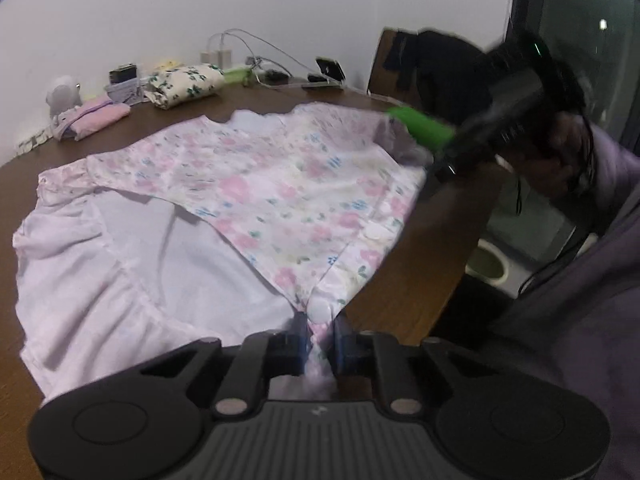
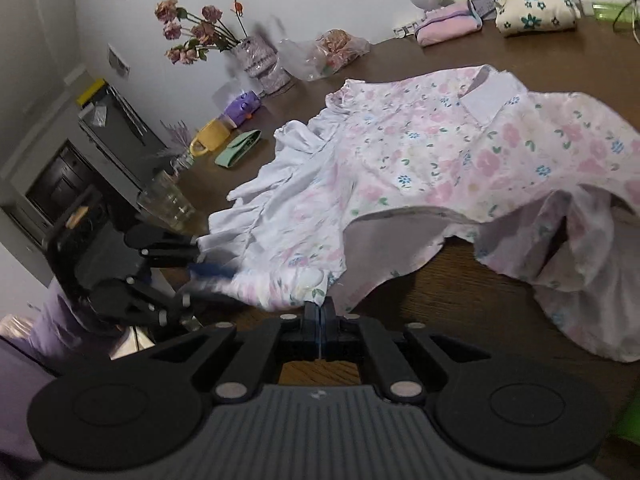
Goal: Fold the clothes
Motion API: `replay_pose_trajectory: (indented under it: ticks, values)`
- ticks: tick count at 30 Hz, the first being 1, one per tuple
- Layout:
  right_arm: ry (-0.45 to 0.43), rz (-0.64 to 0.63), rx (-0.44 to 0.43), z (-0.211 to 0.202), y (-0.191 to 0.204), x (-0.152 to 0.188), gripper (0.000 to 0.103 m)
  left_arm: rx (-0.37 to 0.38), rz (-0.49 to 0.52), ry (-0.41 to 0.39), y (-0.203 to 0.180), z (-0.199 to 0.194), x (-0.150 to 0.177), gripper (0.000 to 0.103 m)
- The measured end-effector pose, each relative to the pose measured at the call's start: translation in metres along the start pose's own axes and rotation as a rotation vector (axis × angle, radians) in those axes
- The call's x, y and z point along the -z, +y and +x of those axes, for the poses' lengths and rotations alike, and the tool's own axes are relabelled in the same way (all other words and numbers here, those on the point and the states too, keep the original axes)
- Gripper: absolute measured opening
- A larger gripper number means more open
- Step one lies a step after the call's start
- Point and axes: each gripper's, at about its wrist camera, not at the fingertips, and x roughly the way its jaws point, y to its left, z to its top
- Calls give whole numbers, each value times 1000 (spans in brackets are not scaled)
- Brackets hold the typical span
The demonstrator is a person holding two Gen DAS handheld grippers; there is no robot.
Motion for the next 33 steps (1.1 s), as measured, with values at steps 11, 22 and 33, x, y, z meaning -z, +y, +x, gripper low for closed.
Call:
replay_pose_trajectory:
  ticks: [11,22,33]
  values:
    - [96,-156,189,-6,23,8,7,71,0,-2,17,-23,4,52]
    - [-114,-88,209,-8,17,2,40,-115,-441,-39,56,25,-33,50]
    - [-160,-64,262,33,15,11,10,-178,-402,-16,8,30,-23,5]
